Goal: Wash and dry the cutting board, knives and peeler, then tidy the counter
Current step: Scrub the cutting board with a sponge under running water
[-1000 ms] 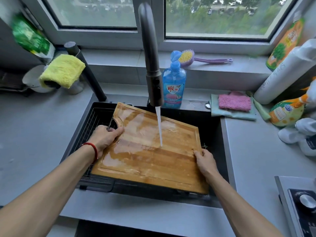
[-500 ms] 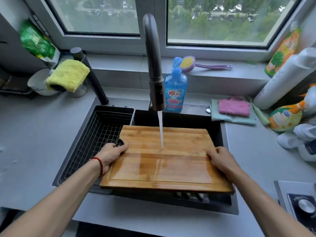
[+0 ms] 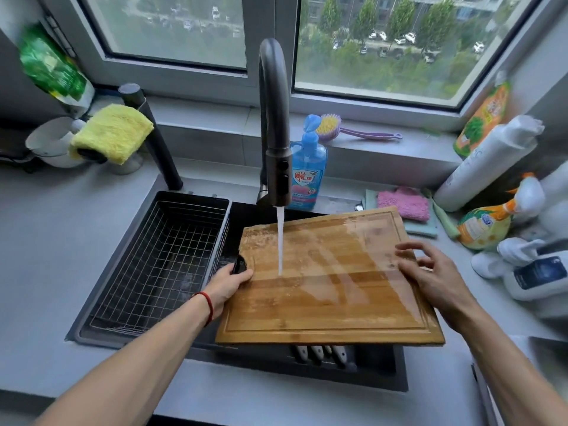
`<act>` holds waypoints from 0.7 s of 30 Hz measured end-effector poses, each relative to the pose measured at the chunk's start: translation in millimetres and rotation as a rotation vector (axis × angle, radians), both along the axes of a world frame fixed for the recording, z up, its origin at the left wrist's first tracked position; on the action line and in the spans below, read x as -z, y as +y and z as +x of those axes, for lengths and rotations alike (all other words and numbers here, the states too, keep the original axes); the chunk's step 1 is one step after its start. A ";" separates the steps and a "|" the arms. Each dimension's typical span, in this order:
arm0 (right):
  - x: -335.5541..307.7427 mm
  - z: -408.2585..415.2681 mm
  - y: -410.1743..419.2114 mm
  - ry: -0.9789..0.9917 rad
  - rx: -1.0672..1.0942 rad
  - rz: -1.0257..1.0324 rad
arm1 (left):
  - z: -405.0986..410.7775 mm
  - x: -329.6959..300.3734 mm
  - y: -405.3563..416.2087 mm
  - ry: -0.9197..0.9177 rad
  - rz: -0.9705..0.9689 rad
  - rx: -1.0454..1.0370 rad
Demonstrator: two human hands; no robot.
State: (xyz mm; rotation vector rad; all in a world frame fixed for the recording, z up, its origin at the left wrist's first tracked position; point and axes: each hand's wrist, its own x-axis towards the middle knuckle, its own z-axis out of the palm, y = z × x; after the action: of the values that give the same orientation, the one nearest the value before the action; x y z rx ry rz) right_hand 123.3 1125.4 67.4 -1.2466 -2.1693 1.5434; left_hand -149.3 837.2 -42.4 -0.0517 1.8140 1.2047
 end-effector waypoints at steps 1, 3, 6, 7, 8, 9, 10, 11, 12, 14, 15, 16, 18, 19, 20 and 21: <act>-0.4 0.1 1.0 0.031 0.012 -0.023 | -1.7 -2.6 -2.0 0.028 0.003 0.083; -0.5 -0.9 4.9 0.096 0.080 -0.100 | -5.6 -11.4 -9.6 0.097 0.004 0.287; -2.5 -6.9 17.1 0.262 0.106 -0.369 | -12.3 -23.4 -20.9 0.192 -0.009 0.488; -2.0 -8.6 24.2 0.311 0.074 -0.453 | -14.5 -26.7 -23.6 0.167 -0.012 0.501; -1.2 -9.4 31.3 0.325 0.018 -0.484 | -15.4 -29.9 -25.2 0.072 0.006 0.481; -0.2 -11.6 37.3 0.309 -0.057 -0.475 | -15.4 -32.2 -27.9 -0.070 0.051 0.422; 1.9 -13.7 43.3 0.277 -0.138 -0.435 | -15.4 -33.3 -31.7 -0.218 0.108 0.319; 5.1 -16.2 48.3 0.230 -0.216 -0.366 | -13.6 -34.2 -36.1 -0.338 0.156 0.186; 8.7 -20.0 52.8 0.164 -0.279 -0.267 | -11.4 -33.1 -40.7 -0.419 0.201 0.065; 14.5 -31.6 56.8 0.040 -0.339 -0.086 | -5.1 -30.6 -49.0 -0.522 0.298 -0.133; 17.5 -39.9 57.5 0.025 -0.330 -0.053 | -0.8 -28.6 -53.2 -0.550 0.349 -0.232; 19.6 -48.2 56.4 0.042 -0.302 -0.044 | 3.9 -27.7 -57.2 -0.545 0.387 -0.299; 22.6 -67.2 55.6 0.093 -0.235 -0.040 | 14.5 -29.1 -62.5 -0.496 0.473 -0.360; 25.7 -76.3 56.2 0.100 -0.213 -0.044 | 19.4 -30.2 -65.5 -0.479 0.511 -0.381; 28.9 -84.6 57.1 0.096 -0.202 -0.043 | 23.6 -32.2 -68.3 -0.468 0.540 -0.375; 32.9 -91.8 58.1 0.090 -0.203 -0.041 | 27.6 -33.5 -72.0 -0.452 0.570 -0.342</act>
State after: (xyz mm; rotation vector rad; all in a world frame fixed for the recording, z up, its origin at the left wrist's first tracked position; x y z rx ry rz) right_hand 31.5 1183.5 34.5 -0.9719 -2.2754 1.6927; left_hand -121.7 765.3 -8.9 -0.2927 1.0530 1.7513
